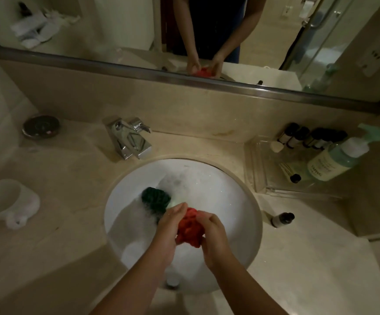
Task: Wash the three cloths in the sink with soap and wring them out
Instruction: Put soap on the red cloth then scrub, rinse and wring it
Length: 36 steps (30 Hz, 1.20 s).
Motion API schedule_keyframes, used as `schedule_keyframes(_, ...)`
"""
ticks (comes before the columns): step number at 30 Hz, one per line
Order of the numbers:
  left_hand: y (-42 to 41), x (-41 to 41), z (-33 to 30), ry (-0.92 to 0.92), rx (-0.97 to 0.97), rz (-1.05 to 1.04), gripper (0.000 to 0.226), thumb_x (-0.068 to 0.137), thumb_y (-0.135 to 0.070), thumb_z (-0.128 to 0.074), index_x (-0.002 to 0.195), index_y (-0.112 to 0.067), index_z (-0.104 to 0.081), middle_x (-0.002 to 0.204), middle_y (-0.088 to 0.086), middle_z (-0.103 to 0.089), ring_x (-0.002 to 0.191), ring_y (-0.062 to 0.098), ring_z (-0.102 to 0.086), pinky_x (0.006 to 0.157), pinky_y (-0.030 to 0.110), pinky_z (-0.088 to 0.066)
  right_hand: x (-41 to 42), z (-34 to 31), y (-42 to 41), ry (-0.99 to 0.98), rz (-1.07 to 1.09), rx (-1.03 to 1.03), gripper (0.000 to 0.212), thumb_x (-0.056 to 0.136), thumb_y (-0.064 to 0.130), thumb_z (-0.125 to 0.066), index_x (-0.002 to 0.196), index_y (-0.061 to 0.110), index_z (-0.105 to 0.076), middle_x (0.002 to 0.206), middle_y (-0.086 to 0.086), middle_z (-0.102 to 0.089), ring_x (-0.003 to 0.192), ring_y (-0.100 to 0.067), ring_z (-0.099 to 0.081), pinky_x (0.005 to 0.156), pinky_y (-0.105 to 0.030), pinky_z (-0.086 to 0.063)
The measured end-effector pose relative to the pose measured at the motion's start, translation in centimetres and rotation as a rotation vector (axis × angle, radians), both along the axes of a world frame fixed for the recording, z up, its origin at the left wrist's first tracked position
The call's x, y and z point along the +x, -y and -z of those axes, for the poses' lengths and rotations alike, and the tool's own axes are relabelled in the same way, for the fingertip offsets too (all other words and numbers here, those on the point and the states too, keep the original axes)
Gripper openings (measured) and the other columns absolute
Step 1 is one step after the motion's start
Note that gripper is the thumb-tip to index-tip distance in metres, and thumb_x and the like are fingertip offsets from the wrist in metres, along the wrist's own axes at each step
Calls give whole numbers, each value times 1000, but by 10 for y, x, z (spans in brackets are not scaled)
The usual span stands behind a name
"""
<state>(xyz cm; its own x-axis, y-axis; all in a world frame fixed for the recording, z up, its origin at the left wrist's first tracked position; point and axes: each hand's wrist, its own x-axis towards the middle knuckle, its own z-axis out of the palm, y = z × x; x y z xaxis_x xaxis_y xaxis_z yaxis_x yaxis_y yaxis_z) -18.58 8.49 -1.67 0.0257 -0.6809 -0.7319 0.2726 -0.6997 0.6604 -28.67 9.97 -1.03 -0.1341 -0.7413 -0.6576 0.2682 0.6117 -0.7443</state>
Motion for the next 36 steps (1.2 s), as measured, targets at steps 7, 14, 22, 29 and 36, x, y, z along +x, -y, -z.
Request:
schedule_keyframes(7,-4,-16,-16,103,-152,-284,31,82,-37,-74,109,-25,-63,108,4,-67,98,24,-65,90,45,-55,12,-12,-3,232,72,-122,30,93,32,-56,94,3,-57,86,-18,-63,70,-28,-63,60,-37,-51)
schedule_keyframes(14,1,-18,-30,647,-720,49,42,92,-38,-57,56,-20,-47,51,-4,-50,49,12,-50,55,29,-48,20,-21,4,470,11,164,45,89,55,-55,97,13,-71,94,-9,-71,93,-22,-67,80,-40,-55)
schedule_keyframes(22,40,-23,-27,309,-234,-360,44,95,-15,-47,52,-15,-39,49,0,-41,53,20,-40,60,35,-38,43,-9,35,-299,140,19,34,91,3,-39,58,13,-38,56,-1,-42,53,-10,-39,47,-24,-33)
schedule_keyframes(29,41,-12,-33,115,-78,-294,27,94,-28,-54,70,-14,-52,74,8,-53,71,21,-52,73,37,-46,37,-4,41,-393,29,-69,26,93,12,-39,68,12,-45,66,-4,-46,62,-14,-44,57,-29,-38)
schedule_keyframes(36,23,19,-31,-185,210,72,45,86,-43,-61,121,-15,-57,118,13,-60,97,34,-64,69,48,-51,-12,-10,32,37,-135,8,13,94,5,-49,106,5,-54,98,-16,-65,93,-32,-66,78,-40,-58)
